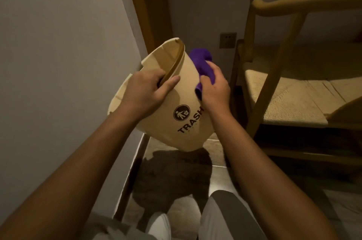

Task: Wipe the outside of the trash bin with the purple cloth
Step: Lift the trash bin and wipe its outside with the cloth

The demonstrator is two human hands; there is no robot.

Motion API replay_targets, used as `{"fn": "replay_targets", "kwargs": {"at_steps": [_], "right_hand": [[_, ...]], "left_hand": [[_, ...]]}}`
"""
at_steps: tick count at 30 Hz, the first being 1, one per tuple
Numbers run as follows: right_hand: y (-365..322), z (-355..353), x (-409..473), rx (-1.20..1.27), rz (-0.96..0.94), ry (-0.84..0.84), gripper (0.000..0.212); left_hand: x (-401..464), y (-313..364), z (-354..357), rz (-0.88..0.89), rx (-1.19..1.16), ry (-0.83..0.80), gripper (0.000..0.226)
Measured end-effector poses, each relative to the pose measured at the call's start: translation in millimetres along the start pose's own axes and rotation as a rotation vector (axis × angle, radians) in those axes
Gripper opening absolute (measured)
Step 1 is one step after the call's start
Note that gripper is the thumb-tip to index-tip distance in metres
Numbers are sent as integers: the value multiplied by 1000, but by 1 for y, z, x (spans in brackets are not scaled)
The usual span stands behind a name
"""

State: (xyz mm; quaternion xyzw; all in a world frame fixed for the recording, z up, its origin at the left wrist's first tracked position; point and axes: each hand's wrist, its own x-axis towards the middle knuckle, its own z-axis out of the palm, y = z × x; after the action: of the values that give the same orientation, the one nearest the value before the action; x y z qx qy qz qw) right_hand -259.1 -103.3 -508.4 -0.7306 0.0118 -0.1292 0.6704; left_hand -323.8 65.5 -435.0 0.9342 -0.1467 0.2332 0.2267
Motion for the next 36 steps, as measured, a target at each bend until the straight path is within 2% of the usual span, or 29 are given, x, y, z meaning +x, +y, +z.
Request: {"fn": "replay_targets", "kwargs": {"at_steps": [3, 6, 8, 11, 14, 16, 23, 27, 31, 36], "right_hand": [[-20, 28, -14, -26, -161, -41, 46], [-23, 56, -52, -72, -307, -7, 48], [-7, 68, -78, -115, -294, 6, 50], [27, 61, -85, -217, -157, 49, 47], [43, 44, -46, -209, 52, 132, 44], [40, 33, -17, -154, 86, 154, 40], [-12, 46, 7, -138, -233, -46, 41], [-7, 48, -23, -195, -338, 114, 43], [27, 19, -32, -222, -151, 227, 38], [56, -8, -18, -330, 130, 185, 35]], "left_hand": [[-3, -4, 10, -86, -19, 85, 36], [-1, -8, 14, -202, -51, 213, 36], [1, -13, 13, -319, -44, 258, 38], [-3, -21, 9, -444, -91, 225, 36], [-11, -22, 7, -418, -104, 171, 35], [-14, -20, 7, -387, -107, 146, 34], [-18, -5, 10, -255, -173, 31, 28], [-25, -4, 6, -246, -177, 88, 22], [-29, -3, -3, -189, -127, 100, 26], [-23, -15, -10, -174, -58, 147, 27]]}}
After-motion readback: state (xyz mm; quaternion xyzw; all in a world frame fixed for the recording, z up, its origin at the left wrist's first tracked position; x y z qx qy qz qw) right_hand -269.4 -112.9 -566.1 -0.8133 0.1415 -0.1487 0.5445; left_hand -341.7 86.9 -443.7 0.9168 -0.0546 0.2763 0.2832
